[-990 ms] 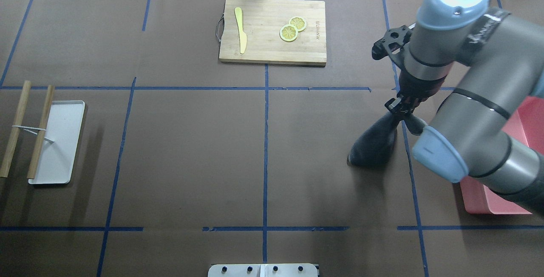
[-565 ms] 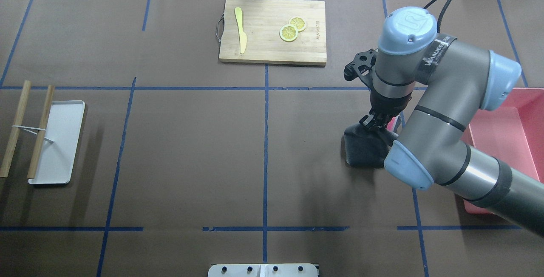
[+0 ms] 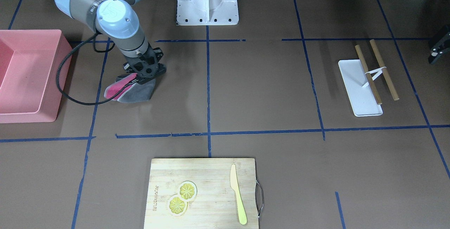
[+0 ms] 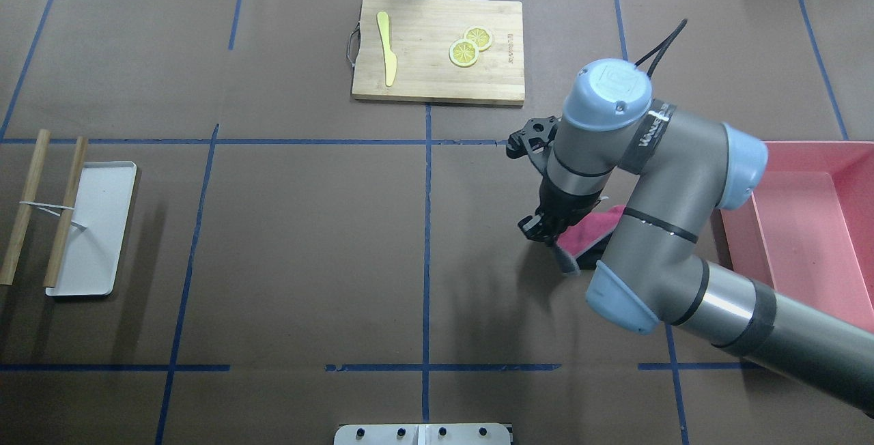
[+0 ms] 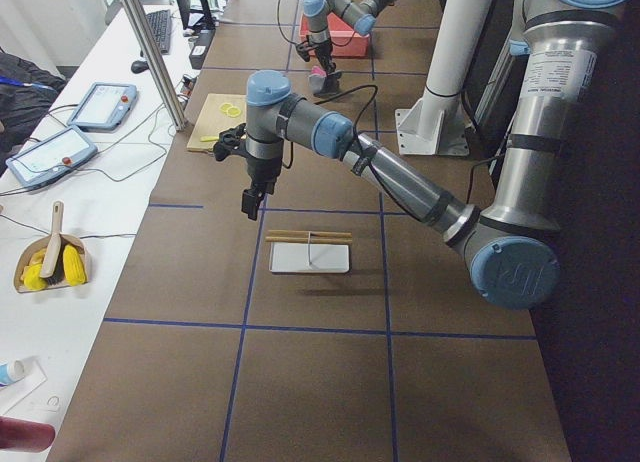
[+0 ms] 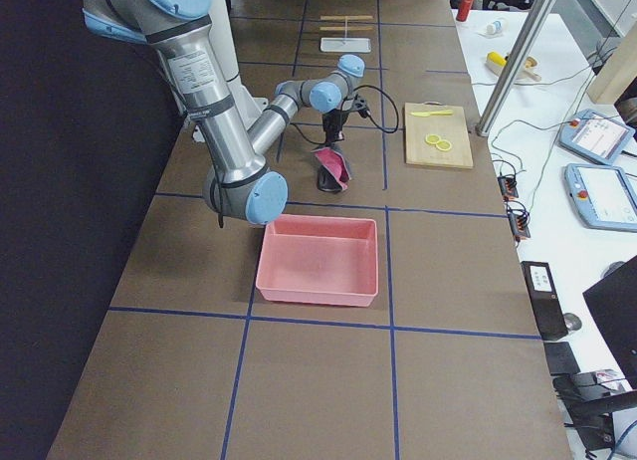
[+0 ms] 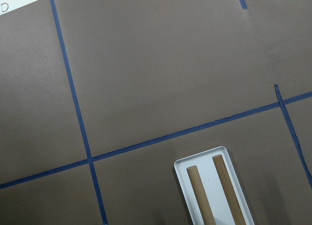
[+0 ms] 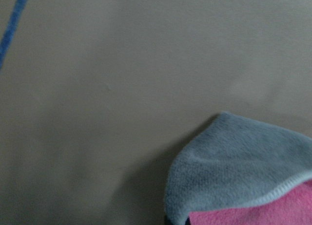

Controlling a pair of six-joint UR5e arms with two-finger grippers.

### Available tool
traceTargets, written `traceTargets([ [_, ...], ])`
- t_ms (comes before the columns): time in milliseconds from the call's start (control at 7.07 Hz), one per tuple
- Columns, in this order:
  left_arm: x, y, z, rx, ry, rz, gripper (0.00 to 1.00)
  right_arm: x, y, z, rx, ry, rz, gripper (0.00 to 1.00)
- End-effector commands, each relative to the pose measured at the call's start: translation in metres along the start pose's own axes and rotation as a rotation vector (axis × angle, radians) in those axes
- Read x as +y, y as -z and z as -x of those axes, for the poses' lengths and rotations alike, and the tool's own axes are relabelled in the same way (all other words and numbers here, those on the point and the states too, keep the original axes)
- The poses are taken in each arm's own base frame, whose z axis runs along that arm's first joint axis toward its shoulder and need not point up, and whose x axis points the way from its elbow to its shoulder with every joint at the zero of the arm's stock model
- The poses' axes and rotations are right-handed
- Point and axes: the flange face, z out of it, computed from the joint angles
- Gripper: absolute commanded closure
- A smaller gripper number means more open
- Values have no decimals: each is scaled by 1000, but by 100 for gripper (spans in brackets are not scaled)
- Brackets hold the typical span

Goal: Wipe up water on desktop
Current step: 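Wipe the cloth across the table surface with the right gripper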

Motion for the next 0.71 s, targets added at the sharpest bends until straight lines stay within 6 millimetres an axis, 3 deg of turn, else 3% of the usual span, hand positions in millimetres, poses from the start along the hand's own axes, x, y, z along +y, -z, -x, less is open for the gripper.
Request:
traceTargets([
  [0,-2,-7,5,0,-3,-3,0,11,-27,48,-95,-50,-24,98],
  [283,-2,-6,5,0,-4,-5,0,17,-19,118,-176,-73,-30,98],
  [424,-3,-6,5,-1,-7,-11,0,22,-21,136,-191,-85,-20,98],
  [565,-3,-6,5,-1,-7,-11,0,21,-20,136,-185,-89,-27,99],
])
